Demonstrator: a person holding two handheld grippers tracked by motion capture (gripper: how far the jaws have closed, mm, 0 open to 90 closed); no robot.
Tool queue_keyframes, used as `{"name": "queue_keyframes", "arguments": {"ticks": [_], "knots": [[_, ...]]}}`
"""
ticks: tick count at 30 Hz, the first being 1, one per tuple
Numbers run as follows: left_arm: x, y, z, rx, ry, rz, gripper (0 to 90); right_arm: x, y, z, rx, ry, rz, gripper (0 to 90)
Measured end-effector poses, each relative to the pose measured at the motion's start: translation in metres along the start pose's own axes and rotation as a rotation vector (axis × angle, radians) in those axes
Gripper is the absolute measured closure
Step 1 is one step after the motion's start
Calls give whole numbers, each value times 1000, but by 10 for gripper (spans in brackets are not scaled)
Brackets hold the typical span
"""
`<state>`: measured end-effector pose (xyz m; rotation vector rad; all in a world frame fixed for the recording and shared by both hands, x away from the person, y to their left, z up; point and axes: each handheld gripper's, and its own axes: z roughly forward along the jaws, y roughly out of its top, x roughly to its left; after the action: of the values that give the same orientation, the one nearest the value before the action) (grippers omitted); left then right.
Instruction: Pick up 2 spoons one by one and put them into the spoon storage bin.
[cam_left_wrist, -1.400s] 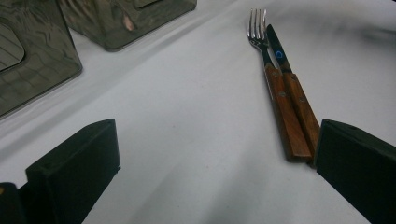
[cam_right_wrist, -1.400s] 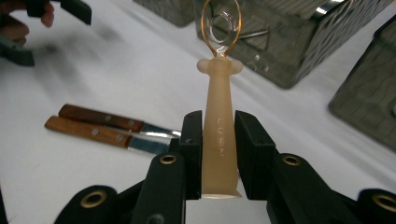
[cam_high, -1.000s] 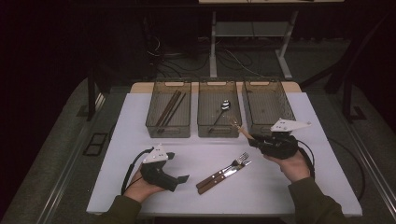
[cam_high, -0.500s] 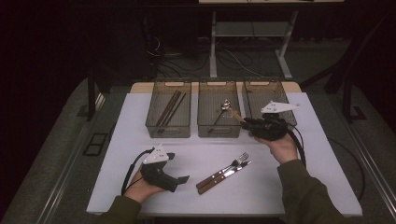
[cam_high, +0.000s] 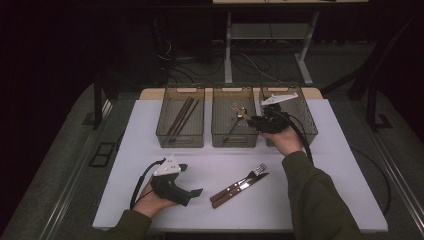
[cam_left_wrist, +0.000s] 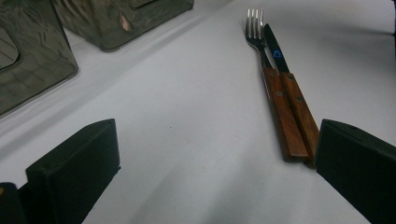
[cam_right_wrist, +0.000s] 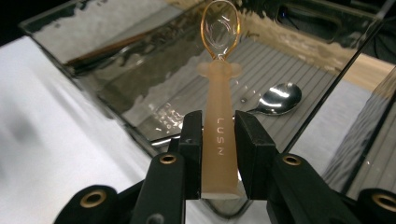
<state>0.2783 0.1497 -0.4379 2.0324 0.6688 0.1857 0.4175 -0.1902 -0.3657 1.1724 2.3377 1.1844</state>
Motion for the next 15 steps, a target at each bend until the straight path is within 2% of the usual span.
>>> {"name": "queue_keyframes", "arguments": {"ticks": [5,11,12,13,14,15], "knots": [[0,0,0,0,-3,0,0,-4,4,21,49,-12,15,731],[0,0,0,0,-7,11,0,-3,9,34,105,-10,27,720],[0,0,0,0,-7,11,0,-4,9,36,112,5,27,690],[0,0,0,-1,-8,12,0,-2,9,35,100,-12,24,598],[0,0,0,-2,-7,12,0,-2,10,35,86,-43,16,548],[0,0,0,-2,-7,11,0,-2,10,34,77,-44,24,529]]}}
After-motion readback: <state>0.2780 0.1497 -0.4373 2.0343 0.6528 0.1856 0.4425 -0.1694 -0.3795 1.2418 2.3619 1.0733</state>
